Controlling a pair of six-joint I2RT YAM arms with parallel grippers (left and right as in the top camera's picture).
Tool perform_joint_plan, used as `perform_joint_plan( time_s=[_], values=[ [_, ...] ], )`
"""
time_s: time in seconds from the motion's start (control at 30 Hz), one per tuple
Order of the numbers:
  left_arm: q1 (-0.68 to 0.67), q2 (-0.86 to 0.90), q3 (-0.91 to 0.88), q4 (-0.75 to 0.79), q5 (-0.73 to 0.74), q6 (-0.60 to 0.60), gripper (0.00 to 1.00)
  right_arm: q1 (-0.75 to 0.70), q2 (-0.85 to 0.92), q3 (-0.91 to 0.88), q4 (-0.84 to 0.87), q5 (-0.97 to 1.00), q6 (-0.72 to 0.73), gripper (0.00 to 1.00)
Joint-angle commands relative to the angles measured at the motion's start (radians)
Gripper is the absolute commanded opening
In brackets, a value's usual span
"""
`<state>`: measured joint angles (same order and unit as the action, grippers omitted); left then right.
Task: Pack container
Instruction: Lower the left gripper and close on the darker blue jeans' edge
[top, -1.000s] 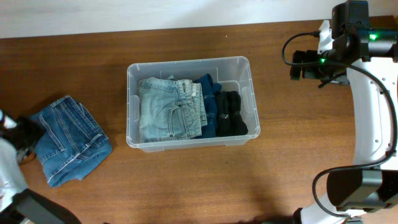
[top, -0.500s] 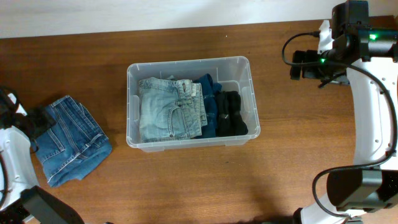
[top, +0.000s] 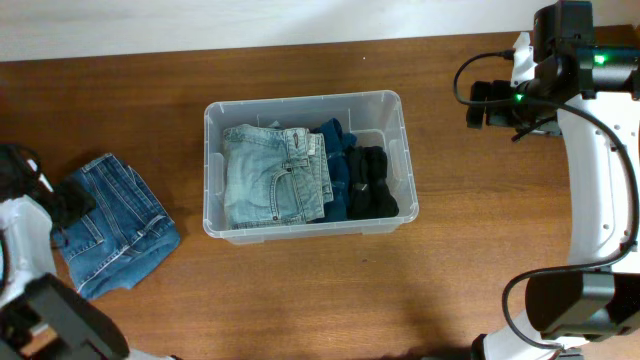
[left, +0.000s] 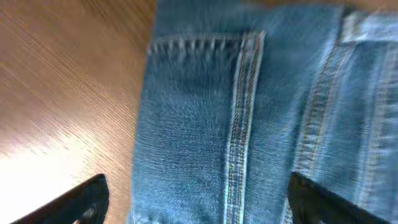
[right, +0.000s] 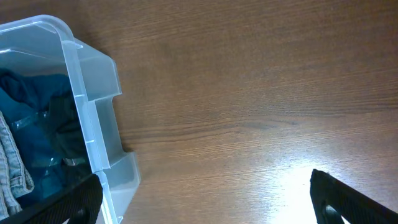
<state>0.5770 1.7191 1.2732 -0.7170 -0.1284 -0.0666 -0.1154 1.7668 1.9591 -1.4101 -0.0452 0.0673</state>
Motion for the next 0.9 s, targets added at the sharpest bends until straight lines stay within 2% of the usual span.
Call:
perform_joint_plan(
  time_s=[0.0, 0.03, 0.37, 0.6, 0.87],
  values=[
    [0.002, 0.066, -0.018, -0.006, -0.011, 0.019, 0.96, -0.004, -0.009, 0.006, 0.000, 0.005, 0.000, 0.98],
    [0.003, 0.073, -0.018, -0.006, -0.011, 0.019, 0.99, -0.004, -0.009, 0.006, 0.000, 0.005, 0.000, 0.98],
    [0.060, 0.116, -0.019, -0.009, -0.003, 0.011, 0.99, -0.004, -0.009, 0.006, 0.000, 0.005, 0.000, 0.98],
    [0.100, 0.116, -0.019, 0.010, 0.155, 0.013, 0.99, -0.004, -0.009, 0.006, 0.001, 0.005, 0.000, 0.98],
    [0.108, 0.115, -0.018, 0.026, 0.224, 0.016, 0.99, -0.004, -0.009, 0.006, 0.000, 0.005, 0.000, 0.98]
  ],
)
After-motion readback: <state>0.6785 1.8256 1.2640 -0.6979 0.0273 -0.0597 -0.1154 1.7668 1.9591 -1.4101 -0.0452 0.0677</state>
